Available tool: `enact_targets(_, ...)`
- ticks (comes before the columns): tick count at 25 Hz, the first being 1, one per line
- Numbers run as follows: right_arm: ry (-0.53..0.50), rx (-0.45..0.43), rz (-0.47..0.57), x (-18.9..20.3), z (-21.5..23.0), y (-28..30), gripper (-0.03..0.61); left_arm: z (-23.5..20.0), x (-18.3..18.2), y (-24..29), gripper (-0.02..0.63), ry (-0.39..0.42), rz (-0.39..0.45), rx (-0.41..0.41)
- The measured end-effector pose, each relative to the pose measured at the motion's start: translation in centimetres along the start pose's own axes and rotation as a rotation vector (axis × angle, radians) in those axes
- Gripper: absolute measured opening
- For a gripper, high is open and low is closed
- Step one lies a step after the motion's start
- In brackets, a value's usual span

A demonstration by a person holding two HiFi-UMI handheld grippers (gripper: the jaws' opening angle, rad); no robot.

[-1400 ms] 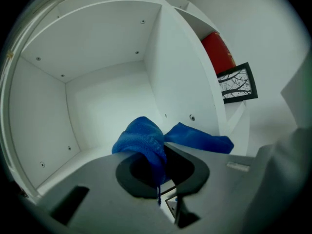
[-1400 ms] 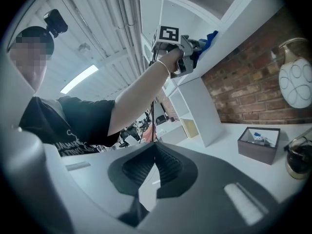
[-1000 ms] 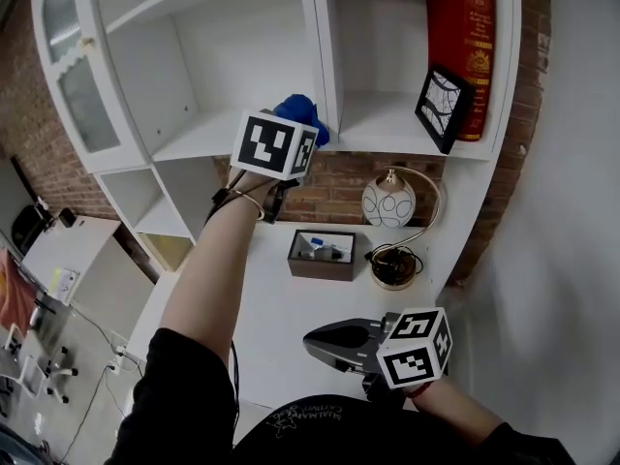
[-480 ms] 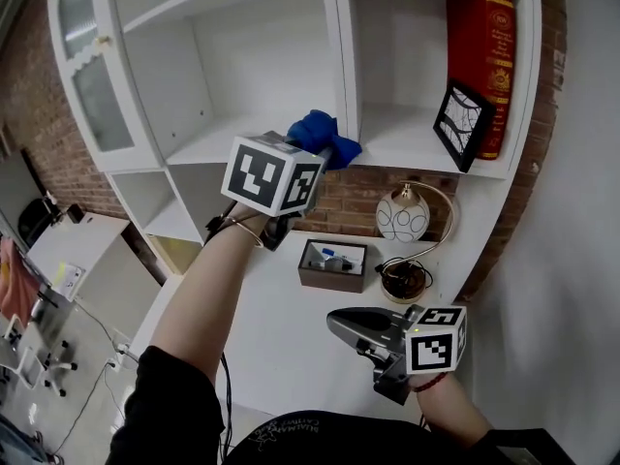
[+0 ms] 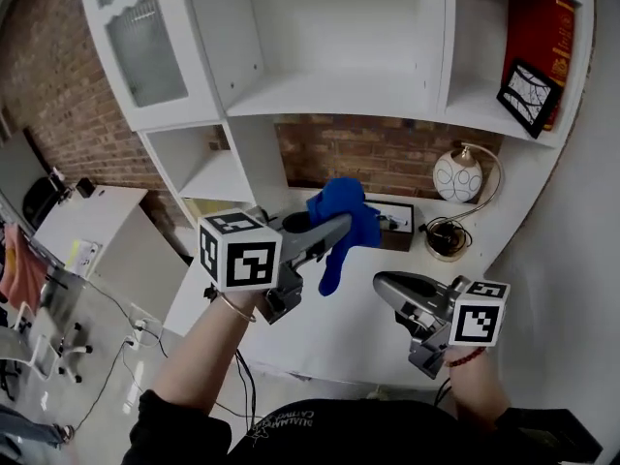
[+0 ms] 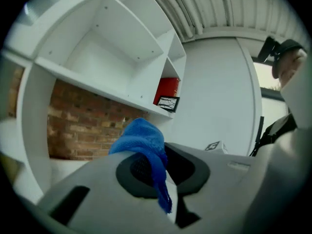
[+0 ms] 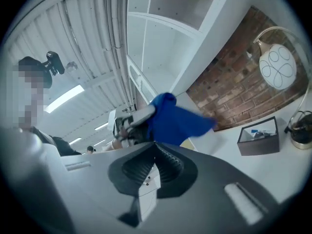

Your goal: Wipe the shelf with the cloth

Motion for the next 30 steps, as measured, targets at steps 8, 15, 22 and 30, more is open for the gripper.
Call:
enact_targets(8, 0.043, 0.127, 0.039, 6.6, -0.7, 5.7, 0.000, 0.7, 10.3, -17.5, 0.029, -0.249, 0.114, -0.112)
enact_targets(15, 0.078, 0.205, -0.010, 11.8, -1.0, 8.0, 0.000, 2.8, 18.3, -26.2, 0.032, -0.170, 0.073, -0.326)
enact_targets(22, 0.099, 0.352, -0.128, 17.4, -0.4, 6.9, 0.000, 8.8, 26.2, -30.2, 0.032, -0.191, -0.065, -0.316)
enact_targets(30, 0.029, 0.351, -0.146, 16.4, -0.2, 4.1, 0.001, 12.4, 23.4, -29.6, 0.032, -0.112, 0.154, -0.574)
Point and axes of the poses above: the fingertips, and each gripper's own axes: y forward along the fingers, z to its right, x out of its underside, the point moved 6 cm from there along -y, backward along the fingers, and after that the axes turned 10 degrees about y, right-handed, at the moved point
